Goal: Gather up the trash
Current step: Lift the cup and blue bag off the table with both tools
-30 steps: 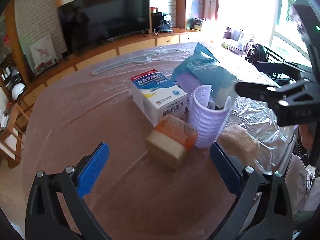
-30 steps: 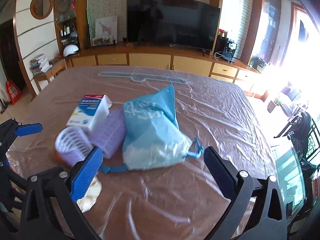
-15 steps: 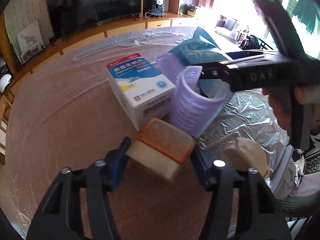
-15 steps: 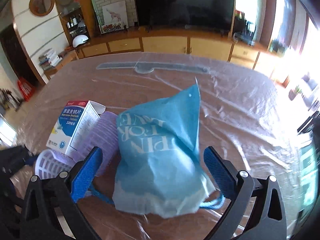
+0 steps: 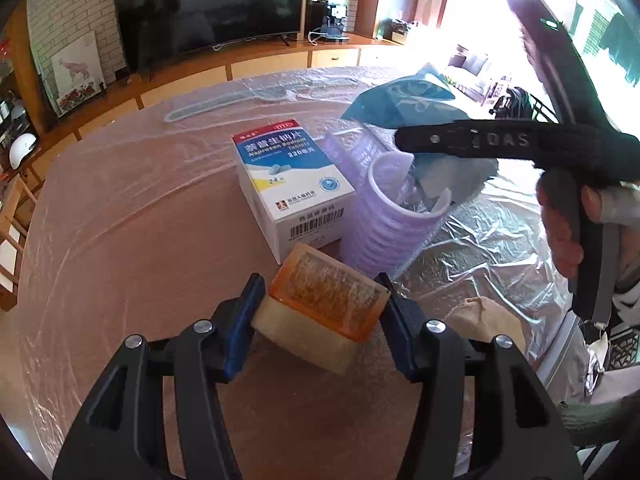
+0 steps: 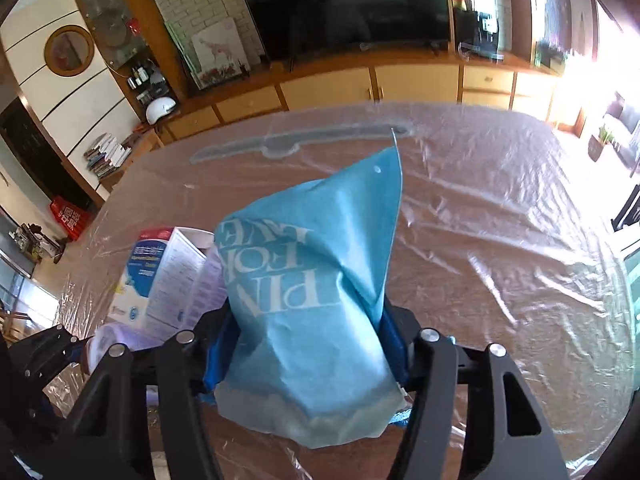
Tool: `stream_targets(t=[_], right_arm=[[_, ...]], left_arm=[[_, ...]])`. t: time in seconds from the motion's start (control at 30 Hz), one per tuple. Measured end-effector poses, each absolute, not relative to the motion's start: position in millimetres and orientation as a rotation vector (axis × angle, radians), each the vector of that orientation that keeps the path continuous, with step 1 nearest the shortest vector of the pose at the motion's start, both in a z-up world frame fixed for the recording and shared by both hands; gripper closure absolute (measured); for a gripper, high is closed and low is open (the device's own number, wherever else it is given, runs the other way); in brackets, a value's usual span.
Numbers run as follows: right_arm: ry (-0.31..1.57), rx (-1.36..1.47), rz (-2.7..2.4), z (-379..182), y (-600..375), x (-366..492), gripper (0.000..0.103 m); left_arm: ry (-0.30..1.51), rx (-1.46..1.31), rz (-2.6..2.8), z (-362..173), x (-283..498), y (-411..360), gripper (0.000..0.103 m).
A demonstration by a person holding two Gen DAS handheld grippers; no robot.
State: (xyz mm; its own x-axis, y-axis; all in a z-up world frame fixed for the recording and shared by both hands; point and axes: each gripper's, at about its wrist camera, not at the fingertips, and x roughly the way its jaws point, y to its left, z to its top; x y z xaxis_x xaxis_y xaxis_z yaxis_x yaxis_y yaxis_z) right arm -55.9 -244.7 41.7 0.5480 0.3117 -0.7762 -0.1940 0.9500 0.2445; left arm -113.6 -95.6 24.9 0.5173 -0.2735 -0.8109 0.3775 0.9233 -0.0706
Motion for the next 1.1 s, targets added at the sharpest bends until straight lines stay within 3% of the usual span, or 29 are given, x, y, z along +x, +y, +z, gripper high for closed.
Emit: stream_targets(t=[0.83,0.9,0.97,1.1], right_arm=[[0.867,0.204,0.279,64,-264,-122,0.044],[0.867,0.206,0.280,64,-263,-126,0.044],[0.867,0.207,0.279,64,-261,-129,0.044],[0.867,0.207,0.279,64,-259,-132,0.044]], left_arm=[[0.927,0.061,-0.369,37,-118,-80,0.046],[0.924,0.060,-0.368,39,-119,-79,0.047],[0.925,0.062,-0.366,39,-120,-79,0.055],[0.938,0.063,-0.373,35,-121,-78,0.056]])
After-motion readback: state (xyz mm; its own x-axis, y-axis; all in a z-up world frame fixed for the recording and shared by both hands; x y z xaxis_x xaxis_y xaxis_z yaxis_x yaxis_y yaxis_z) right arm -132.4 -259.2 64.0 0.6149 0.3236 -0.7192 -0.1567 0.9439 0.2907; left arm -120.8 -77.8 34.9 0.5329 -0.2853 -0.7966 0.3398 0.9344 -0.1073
